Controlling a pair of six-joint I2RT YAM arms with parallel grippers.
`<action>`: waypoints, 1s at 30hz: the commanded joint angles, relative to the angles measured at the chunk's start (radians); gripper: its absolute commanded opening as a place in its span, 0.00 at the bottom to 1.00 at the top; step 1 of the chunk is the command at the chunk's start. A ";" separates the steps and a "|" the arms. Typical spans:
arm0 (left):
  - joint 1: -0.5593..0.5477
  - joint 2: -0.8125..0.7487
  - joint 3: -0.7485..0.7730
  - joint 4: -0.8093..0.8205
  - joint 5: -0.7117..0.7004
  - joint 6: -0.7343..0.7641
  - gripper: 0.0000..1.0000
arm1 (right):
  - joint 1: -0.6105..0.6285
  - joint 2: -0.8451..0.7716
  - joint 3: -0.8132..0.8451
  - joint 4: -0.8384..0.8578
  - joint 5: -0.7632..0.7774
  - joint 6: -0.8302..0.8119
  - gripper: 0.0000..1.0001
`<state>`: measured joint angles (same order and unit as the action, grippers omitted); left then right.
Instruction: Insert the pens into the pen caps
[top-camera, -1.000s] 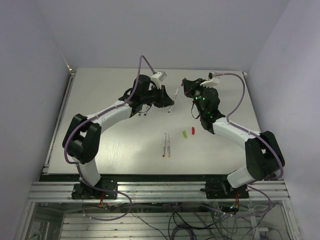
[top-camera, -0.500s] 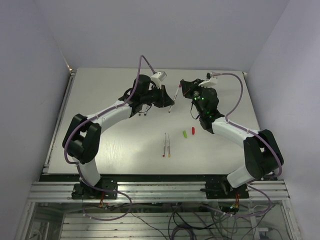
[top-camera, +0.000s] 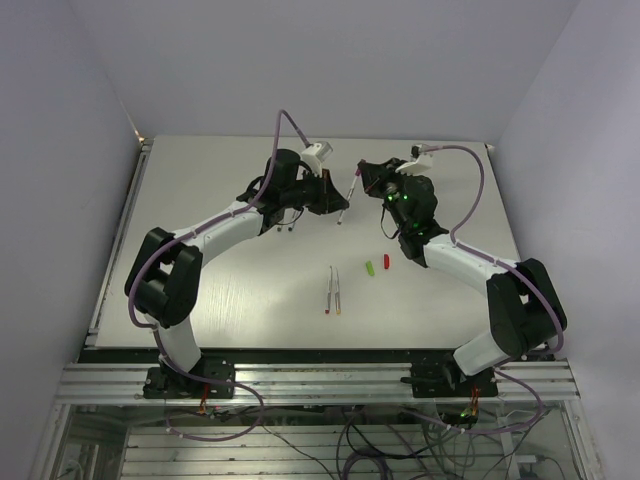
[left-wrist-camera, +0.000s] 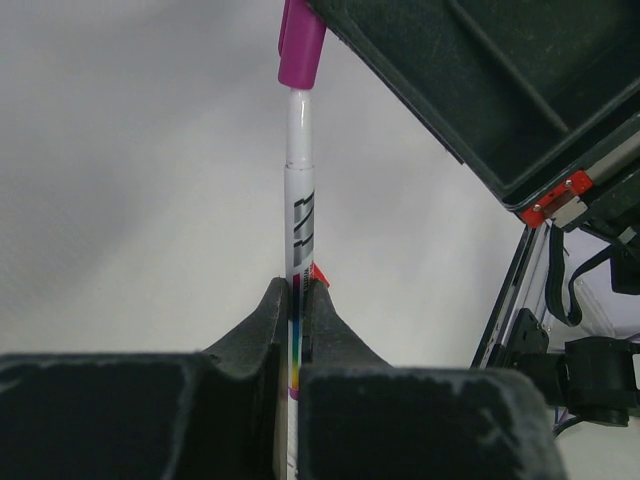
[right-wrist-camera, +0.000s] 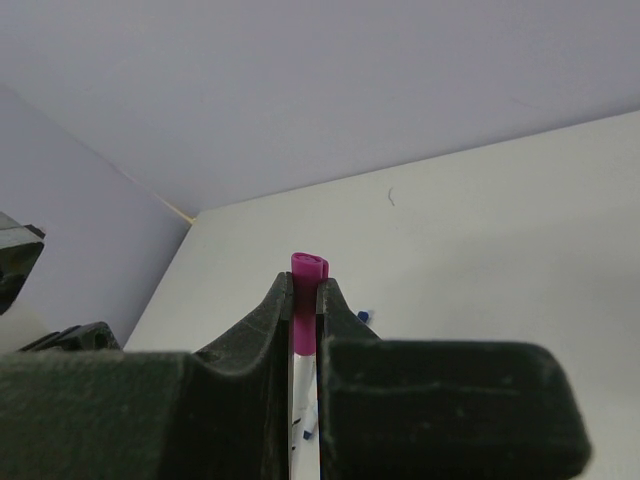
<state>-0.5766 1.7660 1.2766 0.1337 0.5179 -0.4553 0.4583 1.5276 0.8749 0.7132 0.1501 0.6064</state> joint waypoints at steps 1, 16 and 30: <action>0.007 -0.021 -0.011 0.076 -0.006 -0.016 0.07 | 0.000 0.010 0.020 -0.001 -0.033 0.006 0.00; 0.023 -0.033 -0.021 0.192 -0.043 -0.053 0.07 | 0.002 0.014 0.048 -0.171 -0.271 -0.033 0.00; 0.069 -0.075 -0.004 0.362 -0.169 -0.081 0.07 | 0.029 0.055 0.110 -0.452 -0.305 -0.165 0.00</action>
<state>-0.5510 1.7657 1.2350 0.2504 0.4786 -0.5247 0.4538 1.5417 0.9970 0.4866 -0.0715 0.4969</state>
